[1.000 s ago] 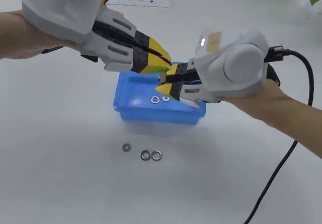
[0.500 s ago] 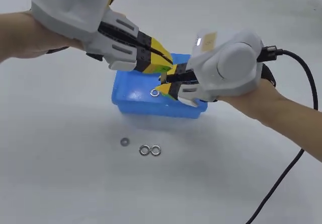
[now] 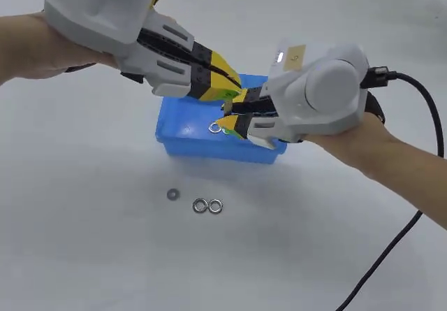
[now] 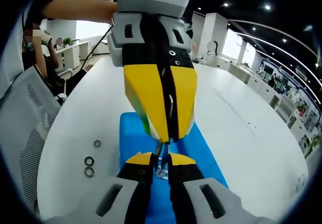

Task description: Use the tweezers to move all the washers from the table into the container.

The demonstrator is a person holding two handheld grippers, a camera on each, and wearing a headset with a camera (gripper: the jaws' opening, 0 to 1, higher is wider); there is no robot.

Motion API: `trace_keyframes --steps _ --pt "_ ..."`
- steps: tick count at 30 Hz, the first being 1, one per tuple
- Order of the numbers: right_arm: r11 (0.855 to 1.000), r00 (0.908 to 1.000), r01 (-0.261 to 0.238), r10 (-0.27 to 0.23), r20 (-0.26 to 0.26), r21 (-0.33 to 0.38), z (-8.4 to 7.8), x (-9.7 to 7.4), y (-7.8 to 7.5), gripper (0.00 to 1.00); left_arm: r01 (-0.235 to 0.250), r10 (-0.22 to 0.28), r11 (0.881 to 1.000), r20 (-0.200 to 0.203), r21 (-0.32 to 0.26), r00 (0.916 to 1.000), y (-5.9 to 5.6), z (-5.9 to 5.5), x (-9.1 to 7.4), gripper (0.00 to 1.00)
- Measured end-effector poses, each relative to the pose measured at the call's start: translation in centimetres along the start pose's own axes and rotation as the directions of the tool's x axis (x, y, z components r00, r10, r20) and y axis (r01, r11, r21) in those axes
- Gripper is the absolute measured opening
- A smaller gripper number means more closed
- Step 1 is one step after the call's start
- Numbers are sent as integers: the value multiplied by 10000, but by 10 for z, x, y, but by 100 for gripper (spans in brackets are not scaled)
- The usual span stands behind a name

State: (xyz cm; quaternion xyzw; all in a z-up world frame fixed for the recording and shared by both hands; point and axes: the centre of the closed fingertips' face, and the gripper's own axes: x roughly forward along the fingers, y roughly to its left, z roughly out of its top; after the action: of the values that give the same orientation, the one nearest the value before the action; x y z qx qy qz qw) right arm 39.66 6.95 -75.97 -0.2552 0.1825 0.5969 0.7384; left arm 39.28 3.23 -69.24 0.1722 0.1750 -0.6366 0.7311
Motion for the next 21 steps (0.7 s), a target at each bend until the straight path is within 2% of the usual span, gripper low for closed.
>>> trace_keyframes --steps 3,10,15,21 --pt "9999 9998 86 -85 170 -57 5 -3 0 12 -134 134 9999 89 -11 9999 -1 9 -7 5" --pt "9986 9982 64 -33 592 -524 30 -22 13 12 -73 69 9985 71 545 10000 -22 31 -20 5" --pt "9973 9959 -75 140 892 -726 46 -37 30 12 20 -36 9954 175 955 9998 -48 47 -32 5" --pt "9934 9947 -400 499 900 -1079 52 -47 60 12 53 -81 9951 283 992 9996 -75 52 -38 5"
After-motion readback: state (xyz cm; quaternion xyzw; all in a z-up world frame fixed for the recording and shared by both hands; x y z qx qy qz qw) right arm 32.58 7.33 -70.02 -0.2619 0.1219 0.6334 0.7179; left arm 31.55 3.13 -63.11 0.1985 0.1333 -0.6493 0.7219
